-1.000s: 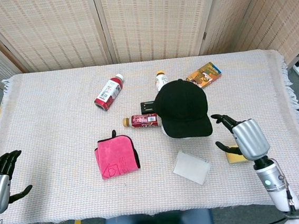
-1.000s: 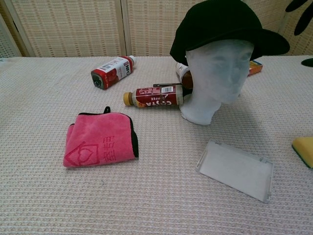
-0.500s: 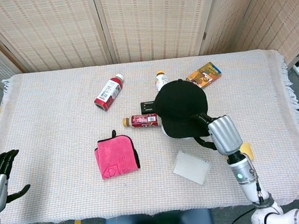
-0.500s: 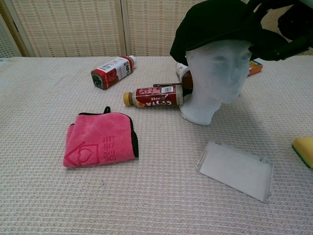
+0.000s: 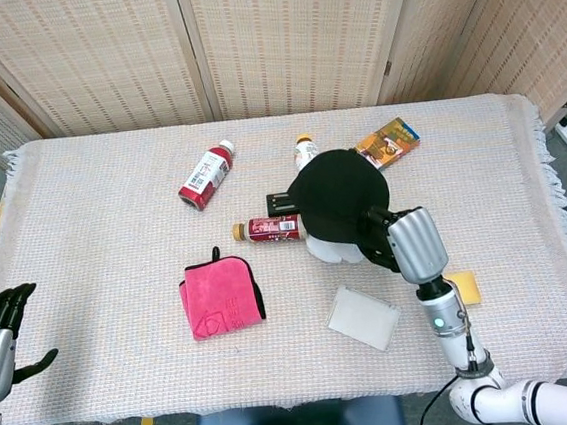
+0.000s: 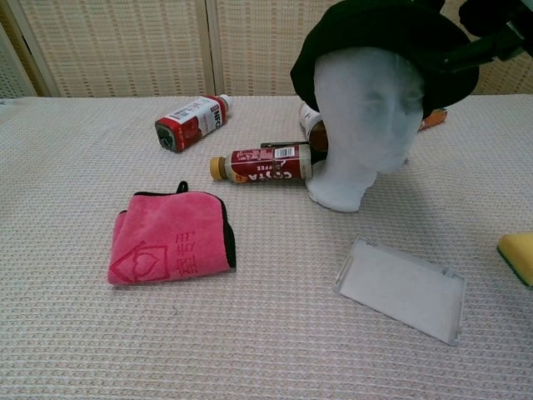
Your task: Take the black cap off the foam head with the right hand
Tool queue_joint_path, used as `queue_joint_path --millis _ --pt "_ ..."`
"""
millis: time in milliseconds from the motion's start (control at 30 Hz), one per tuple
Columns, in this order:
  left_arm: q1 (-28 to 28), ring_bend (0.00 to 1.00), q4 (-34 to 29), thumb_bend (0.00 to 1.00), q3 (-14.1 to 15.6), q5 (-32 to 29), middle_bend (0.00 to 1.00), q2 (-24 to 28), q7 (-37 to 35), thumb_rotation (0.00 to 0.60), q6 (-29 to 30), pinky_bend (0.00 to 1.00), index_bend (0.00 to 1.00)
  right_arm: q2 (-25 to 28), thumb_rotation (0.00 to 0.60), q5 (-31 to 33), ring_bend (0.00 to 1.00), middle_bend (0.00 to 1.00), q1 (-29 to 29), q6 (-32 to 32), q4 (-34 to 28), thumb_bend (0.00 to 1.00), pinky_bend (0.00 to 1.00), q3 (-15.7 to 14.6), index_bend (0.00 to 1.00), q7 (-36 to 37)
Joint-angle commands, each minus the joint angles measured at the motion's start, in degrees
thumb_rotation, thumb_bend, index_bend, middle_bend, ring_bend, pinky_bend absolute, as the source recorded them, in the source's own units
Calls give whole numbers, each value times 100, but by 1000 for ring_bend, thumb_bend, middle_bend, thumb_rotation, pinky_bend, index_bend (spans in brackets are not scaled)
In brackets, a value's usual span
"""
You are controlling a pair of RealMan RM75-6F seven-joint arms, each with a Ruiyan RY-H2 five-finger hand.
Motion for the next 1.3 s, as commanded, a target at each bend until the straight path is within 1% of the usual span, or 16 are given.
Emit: queue_joint_path --millis 33,133,333,567,700,833,1067,1167,1300 --pt "-1 140 -6 160 0 -4 166 -2 14 600 0 215 141 -84 600 -60 959 776 98 100 155 535 1000 80 859 109" --pt "5 140 1 160 -2 -18 166 -14 24 600 7 216 141 -94 600 -94 966 784 193 161 279 562 1000 173 869 129" --pt "-27 139 7 159 -2 -48 166 -47 40 600 -62 215 138 53 600 -141 977 787 422 101 454 578 1000 335 871 -8" --pt "-56 139 28 160 15 -50 165 -109 56 600 -120 215 135 177 600 56 979 789 737 -168 770 583 1000 552 873 -170" --pt "-53 138 28 160 16 -61 165 -125 68 600 -116 214 133 173 600 238 978 790 927 -382 1028 584 1000 624 872 -242" --pt "-56 139 47 159 25 -64 165 -138 83 600 -130 214 128 136 600 318 978 789 1075 -454 1280 583 1000 653 872 -195" --pt "-91 137 40 160 9 -62 163 -153 116 600 -153 214 119 127 600 531 978 789 1372 -565 1962 583 1000 833 873 27" --pt "-104 137 30 161 7 -66 162 -160 144 600 -170 214 118 245 600 566 978 789 1452 -629 2189 585 1000 846 873 141" --pt "-123 137 15 159 9 -58 162 -167 175 600 -189 215 117 638 600 575 978 789 1386 -724 2328 584 1000 746 873 173"
